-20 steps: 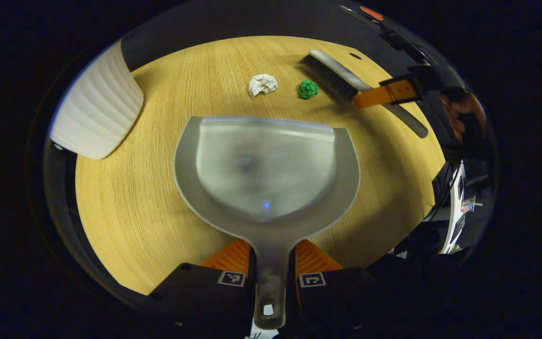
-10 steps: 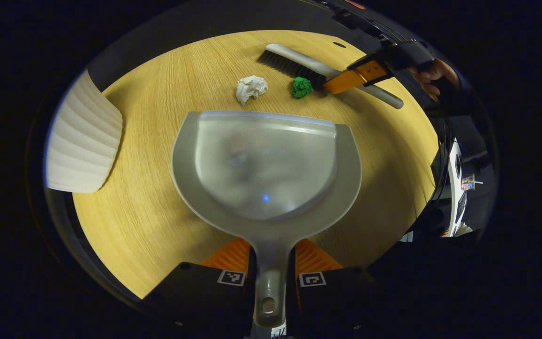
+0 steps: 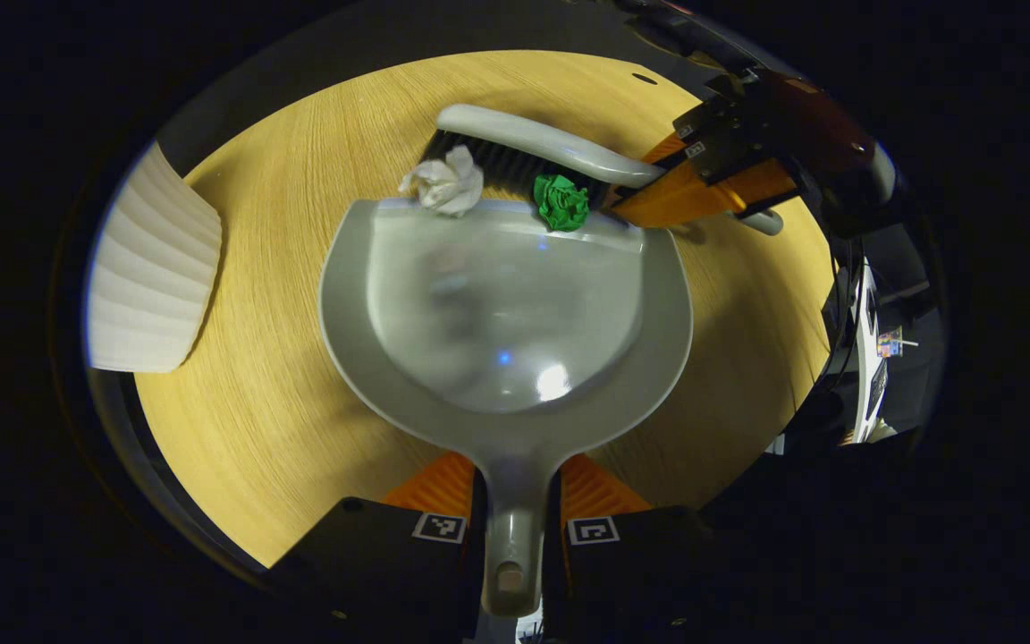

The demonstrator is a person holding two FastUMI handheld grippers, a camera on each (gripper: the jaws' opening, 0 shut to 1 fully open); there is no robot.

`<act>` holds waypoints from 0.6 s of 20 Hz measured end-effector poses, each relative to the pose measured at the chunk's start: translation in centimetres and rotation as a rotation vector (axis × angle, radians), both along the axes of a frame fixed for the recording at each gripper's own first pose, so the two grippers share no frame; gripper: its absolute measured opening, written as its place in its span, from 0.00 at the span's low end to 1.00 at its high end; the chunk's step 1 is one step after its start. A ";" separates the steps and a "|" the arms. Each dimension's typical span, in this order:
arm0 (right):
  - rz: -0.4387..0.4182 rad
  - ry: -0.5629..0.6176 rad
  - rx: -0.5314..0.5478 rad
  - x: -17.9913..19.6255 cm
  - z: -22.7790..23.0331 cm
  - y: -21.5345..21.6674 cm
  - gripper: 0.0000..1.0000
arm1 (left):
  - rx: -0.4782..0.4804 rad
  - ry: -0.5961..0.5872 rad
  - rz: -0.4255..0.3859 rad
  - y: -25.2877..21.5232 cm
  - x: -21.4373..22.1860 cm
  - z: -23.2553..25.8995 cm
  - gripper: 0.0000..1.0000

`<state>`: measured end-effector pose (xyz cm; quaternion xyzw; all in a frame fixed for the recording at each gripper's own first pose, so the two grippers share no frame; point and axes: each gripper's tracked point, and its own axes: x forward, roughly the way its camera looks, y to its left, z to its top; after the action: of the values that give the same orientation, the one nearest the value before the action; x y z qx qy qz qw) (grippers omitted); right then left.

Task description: Pick up the small broom and dustpan from the desktop, sweep the trash into the dustpan with the broom, and then empty the trash into the garbage bin.

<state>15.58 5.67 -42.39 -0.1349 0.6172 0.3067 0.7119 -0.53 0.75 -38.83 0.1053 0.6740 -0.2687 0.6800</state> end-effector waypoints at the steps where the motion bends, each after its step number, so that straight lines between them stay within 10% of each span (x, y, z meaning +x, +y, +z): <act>1: 0.019 0.003 0.005 -0.2 0.1 0.1 0.12 | -0.003 -0.001 0.007 -0.1 -0.1 0.0 0.27; 6: 0.048 0.038 0.040 -1.1 0.2 0.3 0.12 | -0.008 -0.017 0.029 -0.4 -0.2 -0.4 0.27; 12: -0.186 -0.013 0.067 0.8 1.8 -3.2 0.12 | -0.019 -0.037 0.078 -1.1 -0.8 -0.6 0.27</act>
<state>16.38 2.48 -40.54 -0.0554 0.6118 0.2588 0.7454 -1.35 -0.35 -39.43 0.0772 0.6624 -0.2464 0.7033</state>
